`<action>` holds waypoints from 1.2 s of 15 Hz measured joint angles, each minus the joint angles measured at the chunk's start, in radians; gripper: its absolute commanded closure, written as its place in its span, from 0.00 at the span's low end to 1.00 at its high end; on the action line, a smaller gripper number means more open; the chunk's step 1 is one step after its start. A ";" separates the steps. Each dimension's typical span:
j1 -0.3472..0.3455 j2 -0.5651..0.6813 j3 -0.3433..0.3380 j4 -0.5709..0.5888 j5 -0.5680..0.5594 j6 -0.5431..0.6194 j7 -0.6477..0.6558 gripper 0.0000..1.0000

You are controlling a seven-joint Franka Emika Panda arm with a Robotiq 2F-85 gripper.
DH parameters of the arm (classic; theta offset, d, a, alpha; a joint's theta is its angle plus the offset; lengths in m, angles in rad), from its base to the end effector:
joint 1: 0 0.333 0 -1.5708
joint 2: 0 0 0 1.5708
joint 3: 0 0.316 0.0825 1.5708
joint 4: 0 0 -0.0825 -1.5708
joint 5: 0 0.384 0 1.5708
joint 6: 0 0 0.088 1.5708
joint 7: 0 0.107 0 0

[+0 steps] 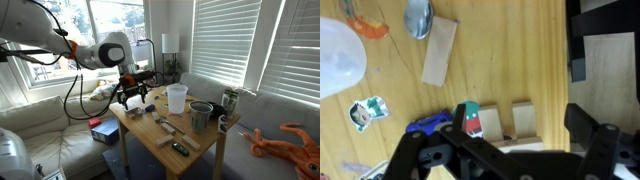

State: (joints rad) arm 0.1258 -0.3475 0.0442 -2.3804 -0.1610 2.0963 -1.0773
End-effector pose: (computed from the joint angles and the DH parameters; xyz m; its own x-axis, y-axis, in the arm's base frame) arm 0.4401 0.0684 0.4602 0.2518 0.9612 -0.1129 0.9633 -0.2378 0.1243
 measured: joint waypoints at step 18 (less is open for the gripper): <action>-0.098 -0.234 -0.174 -0.161 -0.053 -0.040 0.055 0.00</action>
State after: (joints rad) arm 0.0279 -0.5812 -0.1300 -2.5414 -0.2145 2.0560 -1.0228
